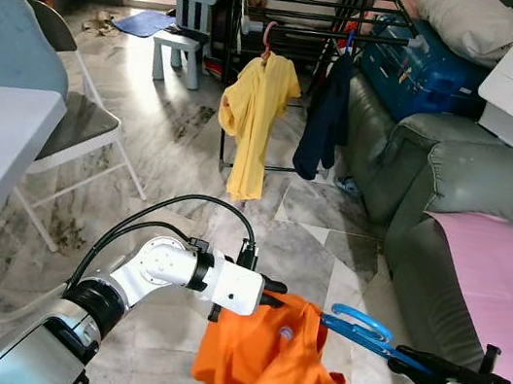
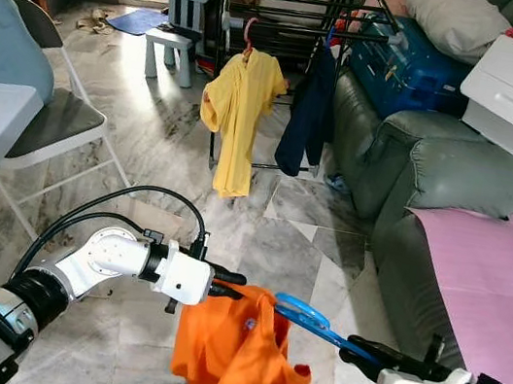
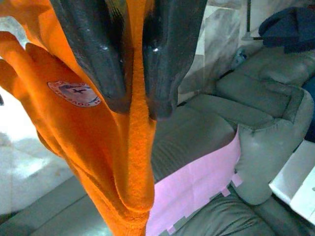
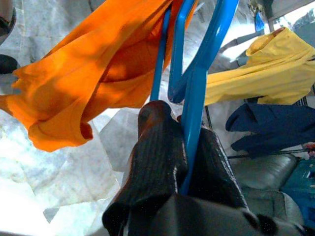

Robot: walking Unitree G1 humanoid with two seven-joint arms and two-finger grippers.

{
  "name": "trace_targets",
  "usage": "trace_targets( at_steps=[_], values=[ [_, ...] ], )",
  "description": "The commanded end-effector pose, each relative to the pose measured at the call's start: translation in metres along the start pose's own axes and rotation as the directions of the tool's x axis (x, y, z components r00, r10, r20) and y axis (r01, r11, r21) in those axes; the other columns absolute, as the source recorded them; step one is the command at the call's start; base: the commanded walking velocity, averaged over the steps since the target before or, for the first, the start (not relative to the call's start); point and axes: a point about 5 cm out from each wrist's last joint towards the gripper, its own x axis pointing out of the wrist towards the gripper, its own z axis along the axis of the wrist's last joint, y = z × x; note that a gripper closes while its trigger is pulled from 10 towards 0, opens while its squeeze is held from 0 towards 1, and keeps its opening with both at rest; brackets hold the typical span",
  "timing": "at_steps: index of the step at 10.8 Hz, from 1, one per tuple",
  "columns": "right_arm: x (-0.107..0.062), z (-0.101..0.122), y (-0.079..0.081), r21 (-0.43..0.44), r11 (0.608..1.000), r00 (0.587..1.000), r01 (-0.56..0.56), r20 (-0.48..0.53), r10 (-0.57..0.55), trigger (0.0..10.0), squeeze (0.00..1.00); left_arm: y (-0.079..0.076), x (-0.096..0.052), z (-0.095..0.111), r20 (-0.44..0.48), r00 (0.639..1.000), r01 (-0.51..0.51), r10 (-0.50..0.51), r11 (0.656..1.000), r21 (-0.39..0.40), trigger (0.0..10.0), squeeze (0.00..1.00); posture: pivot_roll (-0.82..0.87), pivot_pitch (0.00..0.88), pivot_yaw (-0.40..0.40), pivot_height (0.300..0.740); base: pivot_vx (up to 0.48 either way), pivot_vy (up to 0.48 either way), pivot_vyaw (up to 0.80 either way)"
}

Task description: Hang hanger

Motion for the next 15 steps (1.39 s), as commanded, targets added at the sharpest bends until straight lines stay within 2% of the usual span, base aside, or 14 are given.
trace_targets(
  at_steps=[1,2,3,4,7,9,11,12,13,14,15],
  values=[
    [0.002,0.009,-0.005,-0.03,0.999,0.998,0.035,0.056,-0.033,10.0,0.0,0.004,0.003,0.002,-0.008,1.0,0.01,-0.01,1.0,0.021,0.0,0.0,-0.03,0.0,0.021,0.74,0.0,0.0,0.0],
    [0.003,0.007,-0.006,-0.025,0.998,0.998,0.053,0.047,-0.052,10.0,0.0,0.005,0.003,0.001,-0.015,1.0,-0.009,0.01,1.0,0.018,0.0,0.0,-0.03,0.0,0.018,0.74,0.0,0.0,0.0],
    [0.006,-0.001,-0.01,0.056,0.995,0.996,0.087,0.004,-0.088,10.0,0.59,0.008,0.002,0.0,-0.03,0.999,-0.031,0.032,0.999,0.017,0.0,0.0,-0.03,0.0,0.012,0.74,0.0,0.0,0.0],
    [0.006,-0.005,-0.012,0.079,0.993,0.996,0.086,-0.021,-0.085,10.0,1.0,0.009,0.001,-0.002,-0.052,0.998,-0.04,0.041,0.999,0.015,0.0,0.0,-0.02,0.0,0.008,0.74,0.0,0.0,0.0],
    [0.0,-0.01,-0.03,-0.039,0.986,0.98,0.164,-0.108,-0.167,10.0,1.0,0.019,-0.008,-0.016,-0.18,0.975,-0.132,0.134,0.991,0.025,0.0,0.0,-0.02,0.0,0.003,0.74,0.0,0.0,0.0],
    [-0.017,-0.011,-0.053,-0.097,0.96,0.947,0.264,-0.162,-0.277,10.0,1.0,0.019,-0.012,-0.022,-0.232,0.961,-0.142,0.148,0.989,0.042,0.0,0.0,-0.03,0.0,0.003,0.74,0.0,0.0,0.0],
    [-0.031,-0.017,-0.067,-0.162,0.925,0.905,0.344,-0.206,-0.372,10.0,1.0,0.017,-0.013,-0.025,-0.261,0.955,-0.132,0.142,0.99,0.053,0.0,0.0,-0.03,0.0,0.003,0.74,0.0,0.0,0.0],
    [-0.033,-0.013,-0.071,-0.153,0.902,0.883,0.404,-0.193,-0.428,10.0,1.0,0.019,-0.015,-0.029,-0.3,0.94,-0.153,0.164,0.986,0.062,0.0,0.0,-0.03,0.0,0.001,0.74,0.0,0.0,0.0],
    [-0.028,-0.006,-0.067,-0.105,0.896,0.884,0.432,-0.148,-0.444,10.0,1.0,0.025,-0.017,-0.032,-0.328,0.919,-0.225,0.221,0.974,0.027,0.0,0.0,-0.03,0.0,-0.002,0.74,0.0,0.0,0.0],
    [-0.016,0.004,-0.059,-0.017,0.885,0.883,0.465,-0.065,-0.465,10.0,1.0,0.038,-0.021,-0.035,-0.357,0.874,-0.37,0.329,0.928,-0.051,0.0,0.0,-0.03,0.0,0.0,0.74,0.0,0.0,0.0],
    [-0.011,0.008,-0.056,0.021,0.88,0.88,0.474,-0.035,-0.473,10.0,1.0,0.043,-0.022,-0.036,-0.373,0.855,-0.413,0.36,0.908,-0.07,0.0,0.0,-0.03,0.0,0.0,0.74,0.0,0.0,0.0]
  ],
)
